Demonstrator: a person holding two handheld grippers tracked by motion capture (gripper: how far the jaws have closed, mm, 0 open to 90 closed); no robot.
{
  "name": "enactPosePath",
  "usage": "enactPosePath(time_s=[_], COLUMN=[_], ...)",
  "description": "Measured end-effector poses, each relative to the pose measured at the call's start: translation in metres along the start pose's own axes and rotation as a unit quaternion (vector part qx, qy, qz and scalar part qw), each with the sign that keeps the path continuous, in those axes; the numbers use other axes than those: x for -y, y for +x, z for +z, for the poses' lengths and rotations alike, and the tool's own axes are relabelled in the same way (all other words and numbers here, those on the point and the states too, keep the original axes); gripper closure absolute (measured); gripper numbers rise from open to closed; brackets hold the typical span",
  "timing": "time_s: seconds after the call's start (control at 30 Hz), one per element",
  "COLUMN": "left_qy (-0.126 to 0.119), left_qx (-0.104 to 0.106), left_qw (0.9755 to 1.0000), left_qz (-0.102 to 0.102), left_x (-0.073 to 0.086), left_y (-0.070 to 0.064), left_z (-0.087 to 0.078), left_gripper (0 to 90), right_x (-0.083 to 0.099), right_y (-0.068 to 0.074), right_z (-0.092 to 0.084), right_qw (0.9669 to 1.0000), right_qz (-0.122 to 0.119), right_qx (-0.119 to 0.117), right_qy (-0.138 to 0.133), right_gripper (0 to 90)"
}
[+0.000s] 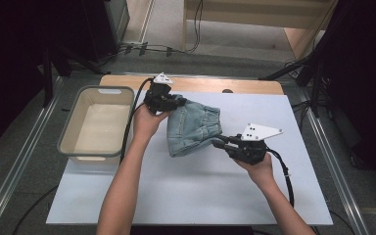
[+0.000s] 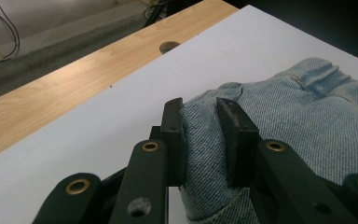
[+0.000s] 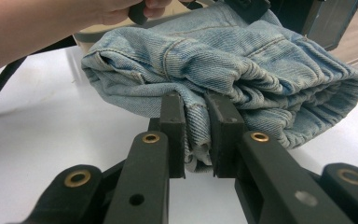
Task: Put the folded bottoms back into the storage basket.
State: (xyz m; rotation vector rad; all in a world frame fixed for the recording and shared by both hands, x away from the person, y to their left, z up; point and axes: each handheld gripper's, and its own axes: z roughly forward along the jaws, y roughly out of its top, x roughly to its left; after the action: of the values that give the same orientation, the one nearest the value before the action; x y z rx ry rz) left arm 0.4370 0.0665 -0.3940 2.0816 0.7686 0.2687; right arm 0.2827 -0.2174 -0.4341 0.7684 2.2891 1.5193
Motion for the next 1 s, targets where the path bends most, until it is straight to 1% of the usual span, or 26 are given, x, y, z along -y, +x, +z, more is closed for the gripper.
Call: enactPosePath(time_s=[0.1,0.27,0.6,0.77,0.87,1.0], left_qy=[-0.002,-0.003,-0.008,-0.003,-0.001,-0.002], left_qx=[-0.001,-0.008,-0.016,-0.019,-0.022,-0.026], left_qw=[1.0,1.0,0.9998,0.9998,0.9997,0.9996], left_qz=[0.001,0.005,0.005,0.007,0.011,0.014], left_x=[-0.001,-0.002,-0.001,-0.002,-0.003,-0.004], left_y=[0.001,0.005,0.011,0.013,0.015,0.016], left_z=[-0.003,-0.011,-0.022,-0.027,-0.03,-0.033], left_gripper=[73.8,73.8,73.8,73.8,73.7,73.7], right_x=[-0.003,-0.008,-0.018,-0.021,-0.023,-0.024], right_y=[0.001,0.003,0.008,0.009,0.01,0.01], right_z=[0.002,0.006,0.014,0.018,0.02,0.023], right_qw=[1.0,1.0,0.9999,0.9998,0.9998,0.9997], right_qz=[-0.003,-0.006,-0.014,-0.016,-0.015,-0.016], right_qx=[-0.003,-0.005,-0.01,-0.012,-0.014,-0.016], right_qy=[-0.002,-0.002,-0.002,-0.004,-0.005,-0.008], right_gripper=[77.1,77.1,77.2,77.1,77.1,77.1])
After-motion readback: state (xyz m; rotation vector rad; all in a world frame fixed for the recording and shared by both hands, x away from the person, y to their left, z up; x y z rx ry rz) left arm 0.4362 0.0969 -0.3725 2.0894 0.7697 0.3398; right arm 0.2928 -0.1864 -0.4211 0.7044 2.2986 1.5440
